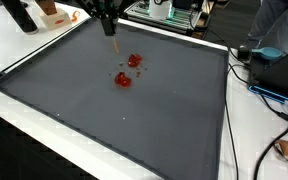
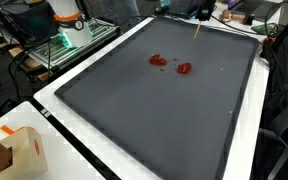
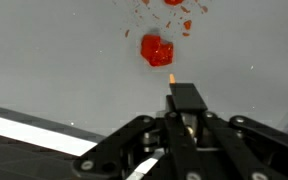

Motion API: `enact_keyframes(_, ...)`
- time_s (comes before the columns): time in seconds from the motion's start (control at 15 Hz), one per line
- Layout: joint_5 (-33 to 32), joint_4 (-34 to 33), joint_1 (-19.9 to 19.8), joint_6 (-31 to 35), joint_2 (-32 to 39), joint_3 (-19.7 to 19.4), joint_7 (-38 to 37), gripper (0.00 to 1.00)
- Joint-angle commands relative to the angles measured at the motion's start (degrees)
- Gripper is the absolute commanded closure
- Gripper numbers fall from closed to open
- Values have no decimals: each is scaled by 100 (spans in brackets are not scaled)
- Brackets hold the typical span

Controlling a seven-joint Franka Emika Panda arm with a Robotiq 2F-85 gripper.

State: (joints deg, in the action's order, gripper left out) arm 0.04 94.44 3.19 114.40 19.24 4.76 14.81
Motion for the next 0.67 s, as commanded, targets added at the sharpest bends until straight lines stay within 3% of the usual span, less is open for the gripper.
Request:
enact_keyframes(0.0,671,-64,-235,173,131,148,496,97)
enact_keyframes(0.4,2316,23,-680,746,411,432,1729,97)
enact_keyframes(0.6,2817,40,-802,874,629,511,2034,97)
